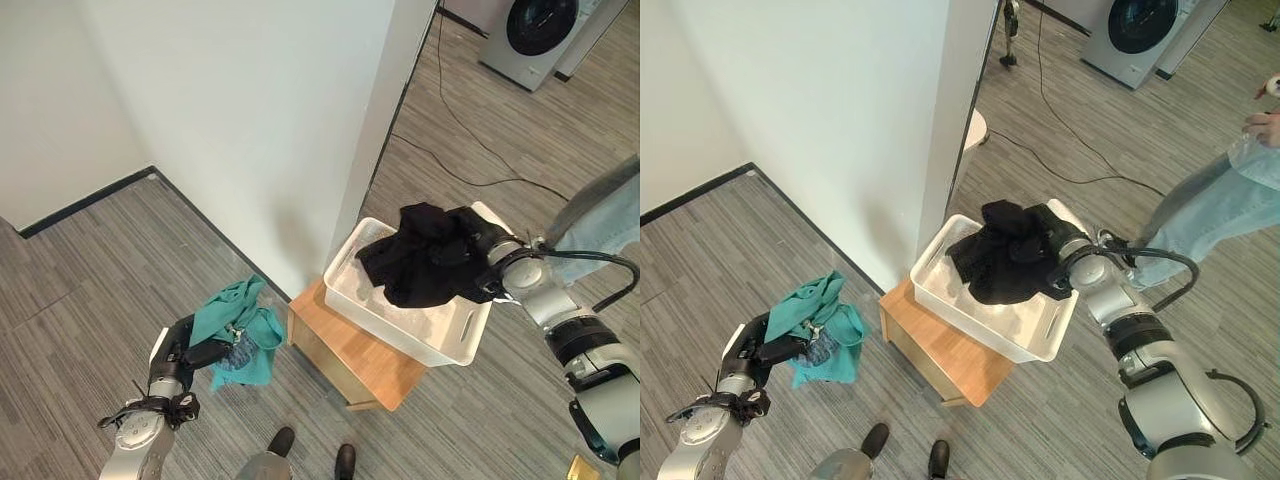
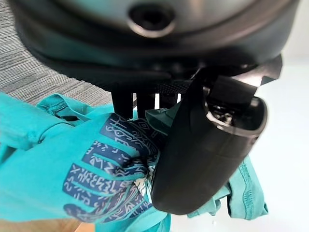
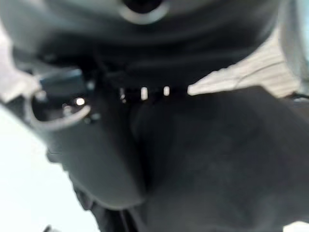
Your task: Pick up bed clothes into laundry basket.
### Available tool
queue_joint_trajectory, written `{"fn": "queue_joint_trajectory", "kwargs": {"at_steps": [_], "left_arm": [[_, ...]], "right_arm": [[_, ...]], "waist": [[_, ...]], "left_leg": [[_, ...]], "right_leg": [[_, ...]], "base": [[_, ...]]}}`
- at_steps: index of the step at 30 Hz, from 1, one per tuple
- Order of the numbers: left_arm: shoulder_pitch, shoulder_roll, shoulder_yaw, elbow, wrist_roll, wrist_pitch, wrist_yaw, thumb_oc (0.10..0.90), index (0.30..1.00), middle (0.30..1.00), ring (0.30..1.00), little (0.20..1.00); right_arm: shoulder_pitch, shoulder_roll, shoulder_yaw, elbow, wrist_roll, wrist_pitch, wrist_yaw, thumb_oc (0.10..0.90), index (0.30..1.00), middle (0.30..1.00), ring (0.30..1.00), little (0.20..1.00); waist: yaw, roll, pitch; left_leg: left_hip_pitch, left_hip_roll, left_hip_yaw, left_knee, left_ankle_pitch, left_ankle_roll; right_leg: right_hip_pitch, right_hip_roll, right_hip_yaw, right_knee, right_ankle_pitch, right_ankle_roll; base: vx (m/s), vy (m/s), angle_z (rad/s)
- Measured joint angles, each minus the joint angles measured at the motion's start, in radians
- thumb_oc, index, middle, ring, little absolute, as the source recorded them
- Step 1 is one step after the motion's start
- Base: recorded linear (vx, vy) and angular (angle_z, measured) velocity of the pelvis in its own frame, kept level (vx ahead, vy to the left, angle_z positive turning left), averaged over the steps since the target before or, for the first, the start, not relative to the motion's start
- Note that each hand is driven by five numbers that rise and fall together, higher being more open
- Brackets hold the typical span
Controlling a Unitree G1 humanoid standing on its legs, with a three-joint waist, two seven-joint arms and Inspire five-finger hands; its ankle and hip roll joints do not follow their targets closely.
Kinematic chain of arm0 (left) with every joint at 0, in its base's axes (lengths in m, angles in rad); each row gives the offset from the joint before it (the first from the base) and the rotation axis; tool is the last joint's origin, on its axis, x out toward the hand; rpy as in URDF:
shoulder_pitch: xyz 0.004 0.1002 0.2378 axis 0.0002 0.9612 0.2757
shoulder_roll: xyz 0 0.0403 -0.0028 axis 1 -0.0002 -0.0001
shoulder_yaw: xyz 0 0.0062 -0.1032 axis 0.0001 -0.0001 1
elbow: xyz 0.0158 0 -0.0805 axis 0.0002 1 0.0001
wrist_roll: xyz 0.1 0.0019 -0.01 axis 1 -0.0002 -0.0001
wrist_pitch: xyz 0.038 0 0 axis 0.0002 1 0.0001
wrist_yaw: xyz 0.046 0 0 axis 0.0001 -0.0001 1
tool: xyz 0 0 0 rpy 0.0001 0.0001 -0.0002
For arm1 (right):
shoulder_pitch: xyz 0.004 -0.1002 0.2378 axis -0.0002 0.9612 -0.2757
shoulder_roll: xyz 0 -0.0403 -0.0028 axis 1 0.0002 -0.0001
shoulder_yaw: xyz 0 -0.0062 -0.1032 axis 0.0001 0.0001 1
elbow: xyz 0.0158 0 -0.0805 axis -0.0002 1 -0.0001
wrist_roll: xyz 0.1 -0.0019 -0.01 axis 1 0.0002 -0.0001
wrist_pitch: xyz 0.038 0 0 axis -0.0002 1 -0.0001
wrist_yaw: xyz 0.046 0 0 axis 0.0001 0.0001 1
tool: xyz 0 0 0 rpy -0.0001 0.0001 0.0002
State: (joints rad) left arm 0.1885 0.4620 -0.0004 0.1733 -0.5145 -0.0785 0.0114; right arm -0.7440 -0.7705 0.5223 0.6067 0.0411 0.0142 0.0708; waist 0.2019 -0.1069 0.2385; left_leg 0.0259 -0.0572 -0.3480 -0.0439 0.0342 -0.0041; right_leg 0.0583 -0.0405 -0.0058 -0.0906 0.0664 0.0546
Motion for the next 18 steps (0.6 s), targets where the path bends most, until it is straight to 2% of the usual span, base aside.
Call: {"fn": "queue_joint_trajectory", "kwargs": {"at_steps": [3,5,7,10,18], "left_arm": [[-0.001,0.000,0.000,0.000,0.002,0.000,-0.001,0.400,0.300,0.300,0.300,0.300],[0.001,0.000,0.001,0.000,0.004,0.000,-0.001,0.400,0.300,0.300,0.300,0.300],[0.002,-0.001,0.001,0.000,0.004,0.000,-0.001,0.400,0.300,0.300,0.300,0.300],[0.009,-0.001,0.001,0.001,0.004,0.000,-0.001,0.400,0.300,0.300,0.300,0.300],[0.012,-0.003,0.001,0.001,0.004,0.000,-0.005,0.400,0.300,0.300,0.300,0.300]], "right_arm": [[0.008,-0.014,-0.001,-0.092,-0.022,-0.004,0.017,0.400,0.300,0.300,0.300,0.300],[0.013,-0.055,-0.002,-0.156,-0.034,-0.017,0.019,0.400,0.300,0.300,0.300,0.300],[0.013,-0.130,-0.002,-0.212,-0.052,-0.040,0.034,0.400,0.300,0.300,0.300,0.300],[0.013,-0.189,-0.005,-0.225,-0.079,-0.056,0.035,0.400,0.300,0.300,0.300,0.300],[0.019,-0.201,0.025,-0.154,-0.187,-0.053,0.054,0.400,0.300,0.300,0.300,0.300]], "waist": [[-0.007,0.000,0.000],[-0.005,0.000,0.000],[0.000,0.000,0.000],[0.000,0.000,0.000],[-0.017,0.000,0.000]], "left_leg": [[0.001,0.000,0.000,0.000,0.000,0.000],[0.002,0.000,-0.001,-0.001,0.001,-0.001],[0.002,-0.001,-0.004,-0.001,0.001,-0.001],[0.011,0.000,-0.004,-0.002,0.001,-0.001],[0.012,0.001,0.002,-0.003,0.002,-0.002]], "right_leg": [[0.002,0.000,-0.002,0.000,0.000,0.000],[0.003,-0.001,-0.004,0.000,0.000,0.000],[0.004,-0.001,-0.008,0.000,0.000,0.000],[0.012,-0.001,-0.008,0.000,0.000,0.000],[0.011,0.000,-0.006,0.000,0.000,0.000]], "base": [[0.00,0.000,0.00],[0.00,0.003,0.02],[-0.01,0.004,0.05],[0.00,0.003,0.01],[-0.01,-0.001,-0.02]]}}
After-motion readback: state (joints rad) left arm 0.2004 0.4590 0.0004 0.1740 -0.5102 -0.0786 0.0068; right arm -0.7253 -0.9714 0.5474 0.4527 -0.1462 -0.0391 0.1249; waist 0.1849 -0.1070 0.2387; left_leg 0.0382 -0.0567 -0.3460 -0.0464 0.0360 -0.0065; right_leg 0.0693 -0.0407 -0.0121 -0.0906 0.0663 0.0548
